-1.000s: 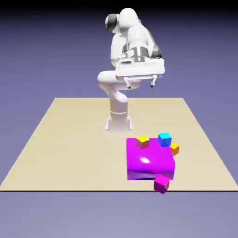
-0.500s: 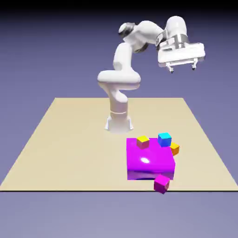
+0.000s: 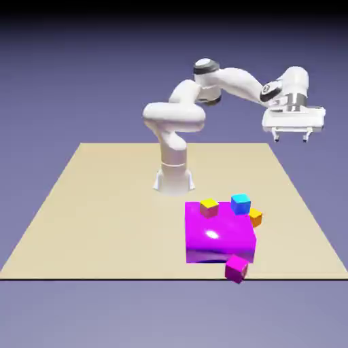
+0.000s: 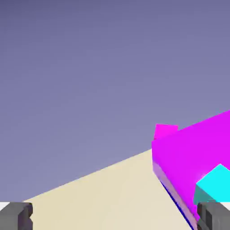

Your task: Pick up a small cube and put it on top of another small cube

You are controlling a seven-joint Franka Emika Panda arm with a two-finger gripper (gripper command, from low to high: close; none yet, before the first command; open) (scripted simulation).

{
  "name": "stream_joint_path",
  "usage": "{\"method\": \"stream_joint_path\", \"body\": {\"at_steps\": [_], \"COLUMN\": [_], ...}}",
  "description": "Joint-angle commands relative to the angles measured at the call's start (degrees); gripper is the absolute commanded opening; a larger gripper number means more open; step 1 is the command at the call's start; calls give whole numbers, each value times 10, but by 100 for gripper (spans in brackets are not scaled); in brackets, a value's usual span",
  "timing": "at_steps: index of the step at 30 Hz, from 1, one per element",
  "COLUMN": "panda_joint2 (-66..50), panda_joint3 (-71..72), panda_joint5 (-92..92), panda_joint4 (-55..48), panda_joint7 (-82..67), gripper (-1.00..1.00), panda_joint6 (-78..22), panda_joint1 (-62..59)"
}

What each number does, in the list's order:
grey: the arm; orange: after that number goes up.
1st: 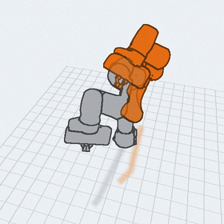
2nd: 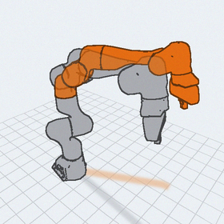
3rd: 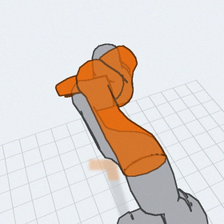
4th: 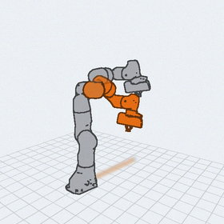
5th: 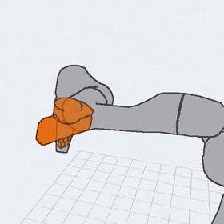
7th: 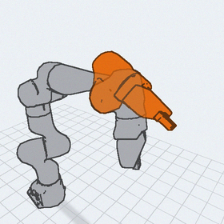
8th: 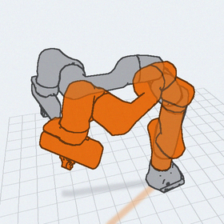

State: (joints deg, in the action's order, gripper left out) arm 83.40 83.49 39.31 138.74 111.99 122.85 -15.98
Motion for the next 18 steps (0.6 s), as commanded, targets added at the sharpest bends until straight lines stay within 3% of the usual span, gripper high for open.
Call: {"method": "stream_joint_path", "body": {"at_steps": [1, 12, 18], "panda_joint2": [13, 151, 175], "panda_joint3": [21, 249, 322], "panda_joint5": [10, 117, 179], "panda_joint4": [-6, -66, -56], "panda_joint7": [17, 207, 204], "gripper": [0, 0, 0], "panda_joint6": [-13, -153, -93], "panda_joint1": [-4, -50, -74]}}
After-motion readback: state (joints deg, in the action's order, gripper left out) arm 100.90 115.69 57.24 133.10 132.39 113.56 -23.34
